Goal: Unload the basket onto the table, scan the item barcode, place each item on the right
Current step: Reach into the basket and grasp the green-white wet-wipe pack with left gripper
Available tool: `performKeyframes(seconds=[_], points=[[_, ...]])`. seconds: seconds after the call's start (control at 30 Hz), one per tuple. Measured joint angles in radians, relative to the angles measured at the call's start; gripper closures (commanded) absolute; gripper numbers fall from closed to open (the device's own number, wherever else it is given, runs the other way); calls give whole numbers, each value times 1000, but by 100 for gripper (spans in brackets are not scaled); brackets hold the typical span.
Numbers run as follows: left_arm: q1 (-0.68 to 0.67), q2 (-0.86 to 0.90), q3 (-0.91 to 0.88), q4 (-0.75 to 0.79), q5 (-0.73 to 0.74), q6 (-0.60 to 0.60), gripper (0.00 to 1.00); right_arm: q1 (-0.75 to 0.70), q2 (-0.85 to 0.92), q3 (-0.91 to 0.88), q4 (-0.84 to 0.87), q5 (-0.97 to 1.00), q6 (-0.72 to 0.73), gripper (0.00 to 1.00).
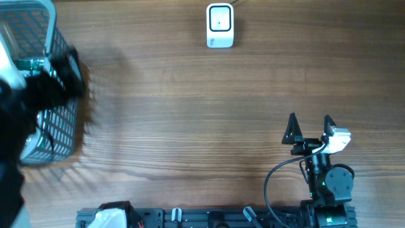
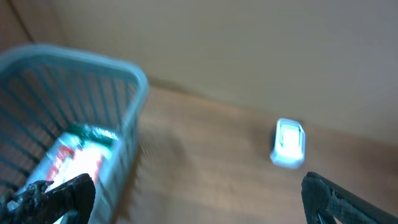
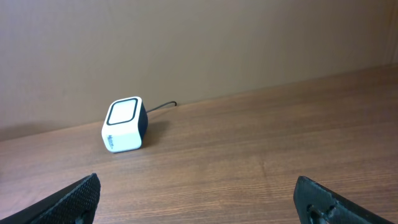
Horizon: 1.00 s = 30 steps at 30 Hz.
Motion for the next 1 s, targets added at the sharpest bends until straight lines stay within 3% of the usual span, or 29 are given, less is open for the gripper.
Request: performKeyframes(seconds=[0.27, 0.47, 0.77, 1.0], points=[[93, 157, 115, 2, -335, -23, 0, 0, 0, 0, 0, 0, 0, 0], [285, 287, 117, -19, -422, -26, 0, 0, 0, 0, 0, 0, 0, 0], [491, 396, 76, -50, -257, 58, 0, 0, 0, 0, 0, 0, 0, 0], [538, 411, -138, -23, -126, 95, 0, 0, 0, 0, 0, 0, 0, 1]])
